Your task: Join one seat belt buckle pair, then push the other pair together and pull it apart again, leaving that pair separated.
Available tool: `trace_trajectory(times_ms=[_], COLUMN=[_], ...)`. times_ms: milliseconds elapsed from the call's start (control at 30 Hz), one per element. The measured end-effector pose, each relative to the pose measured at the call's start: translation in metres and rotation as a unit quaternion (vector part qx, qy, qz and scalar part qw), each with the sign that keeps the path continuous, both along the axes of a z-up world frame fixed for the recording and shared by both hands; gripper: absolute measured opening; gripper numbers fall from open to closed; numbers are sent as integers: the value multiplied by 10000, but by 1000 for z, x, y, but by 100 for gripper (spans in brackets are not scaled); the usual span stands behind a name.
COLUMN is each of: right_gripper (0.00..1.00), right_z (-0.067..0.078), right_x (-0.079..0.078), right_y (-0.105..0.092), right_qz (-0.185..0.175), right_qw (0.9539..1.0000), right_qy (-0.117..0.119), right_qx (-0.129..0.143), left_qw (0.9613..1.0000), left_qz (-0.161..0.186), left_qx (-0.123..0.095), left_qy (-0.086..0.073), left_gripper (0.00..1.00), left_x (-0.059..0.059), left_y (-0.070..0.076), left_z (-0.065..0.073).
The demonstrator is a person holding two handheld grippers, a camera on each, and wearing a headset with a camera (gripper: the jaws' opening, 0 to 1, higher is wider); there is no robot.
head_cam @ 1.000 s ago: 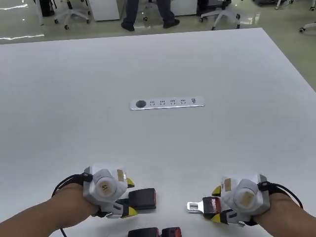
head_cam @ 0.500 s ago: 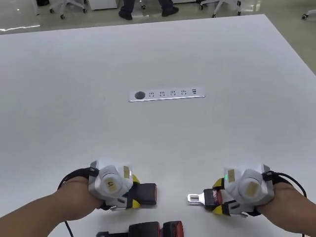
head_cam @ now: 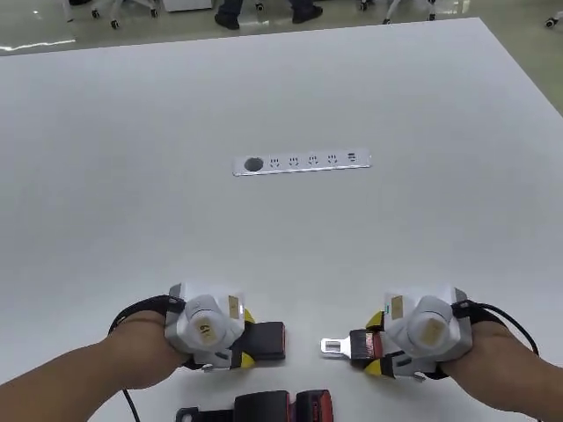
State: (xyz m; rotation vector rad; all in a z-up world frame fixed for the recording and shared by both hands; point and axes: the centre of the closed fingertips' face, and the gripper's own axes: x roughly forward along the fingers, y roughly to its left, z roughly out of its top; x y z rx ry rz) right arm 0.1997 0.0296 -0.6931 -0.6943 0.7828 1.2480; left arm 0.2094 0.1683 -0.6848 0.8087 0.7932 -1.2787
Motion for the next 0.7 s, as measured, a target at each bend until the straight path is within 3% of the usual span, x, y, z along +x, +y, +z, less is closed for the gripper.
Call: trace_trajectory(times_ms=[467, 700], right_gripper=[33, 33], right_z=[1, 2], right_x=[6, 7], right_y=[41, 47], right_qz=[65, 92], right_qw=[9997, 9998], right_qy=[-77, -103], right_qx=[210, 145], left_qw=[10000, 10000], left_qz=[-11, -27], left_qx=[14, 20], left_qy=[-14, -15], left_gripper=[32, 32], left_x=[2, 2], left_y=[2, 3], left_z=[-3, -3])
